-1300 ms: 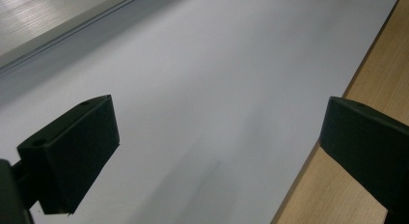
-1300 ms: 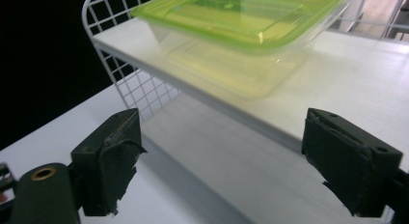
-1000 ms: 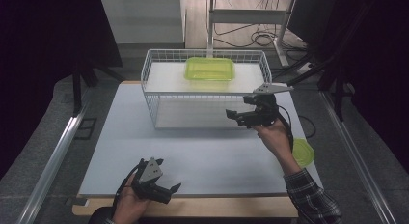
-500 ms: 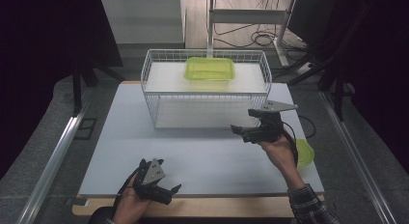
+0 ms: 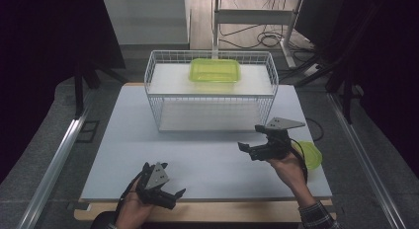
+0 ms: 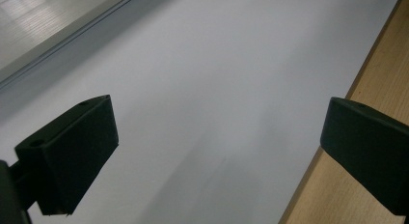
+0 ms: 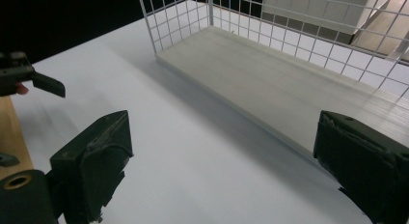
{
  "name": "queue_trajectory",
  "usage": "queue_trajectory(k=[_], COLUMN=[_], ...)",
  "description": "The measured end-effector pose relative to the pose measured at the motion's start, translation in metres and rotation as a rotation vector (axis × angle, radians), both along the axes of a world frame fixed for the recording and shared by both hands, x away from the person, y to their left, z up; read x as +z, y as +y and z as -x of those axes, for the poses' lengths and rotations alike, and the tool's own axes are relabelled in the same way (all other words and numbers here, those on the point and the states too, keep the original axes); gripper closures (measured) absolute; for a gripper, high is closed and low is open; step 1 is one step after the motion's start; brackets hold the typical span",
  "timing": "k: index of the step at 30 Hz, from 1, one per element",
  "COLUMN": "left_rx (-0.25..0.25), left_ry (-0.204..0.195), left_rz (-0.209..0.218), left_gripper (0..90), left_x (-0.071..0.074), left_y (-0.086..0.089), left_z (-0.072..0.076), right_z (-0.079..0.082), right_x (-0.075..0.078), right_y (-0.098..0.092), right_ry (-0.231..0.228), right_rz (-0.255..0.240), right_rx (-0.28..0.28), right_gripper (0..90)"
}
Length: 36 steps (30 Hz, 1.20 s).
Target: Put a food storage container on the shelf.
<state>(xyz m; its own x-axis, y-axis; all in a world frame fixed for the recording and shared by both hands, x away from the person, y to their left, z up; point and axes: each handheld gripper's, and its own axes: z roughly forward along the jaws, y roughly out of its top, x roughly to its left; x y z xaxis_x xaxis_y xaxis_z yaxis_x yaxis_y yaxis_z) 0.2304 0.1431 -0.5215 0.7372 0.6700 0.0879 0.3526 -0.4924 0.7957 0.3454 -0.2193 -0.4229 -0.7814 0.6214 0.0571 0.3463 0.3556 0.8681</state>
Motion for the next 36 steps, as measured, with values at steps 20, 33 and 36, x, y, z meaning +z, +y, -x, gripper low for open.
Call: queue_trajectory(k=[20,33,36], left_rx=[-0.001,-0.002,-0.002], left_ry=[-0.001,-0.002,-0.003], left_rz=[-0.014,-0.023,-0.026], left_gripper=[0.0,0.0,0.0], left_x=[-0.001,-0.001,-0.001], left_y=[-0.001,-0.002,-0.002], left_z=[0.0,0.0,0.0], right_z=[0.027,0.036,0.036], right_x=[-0.038,-0.06,-0.061], right_y=[-0.019,-0.026,-0.025], right_ry=[0.022,0.052,0.054], right_rz=[0.067,0.123,0.127], right_rx=[-0.038,-0.041,-0.038], right_gripper=[7.2,7.1,6.9])
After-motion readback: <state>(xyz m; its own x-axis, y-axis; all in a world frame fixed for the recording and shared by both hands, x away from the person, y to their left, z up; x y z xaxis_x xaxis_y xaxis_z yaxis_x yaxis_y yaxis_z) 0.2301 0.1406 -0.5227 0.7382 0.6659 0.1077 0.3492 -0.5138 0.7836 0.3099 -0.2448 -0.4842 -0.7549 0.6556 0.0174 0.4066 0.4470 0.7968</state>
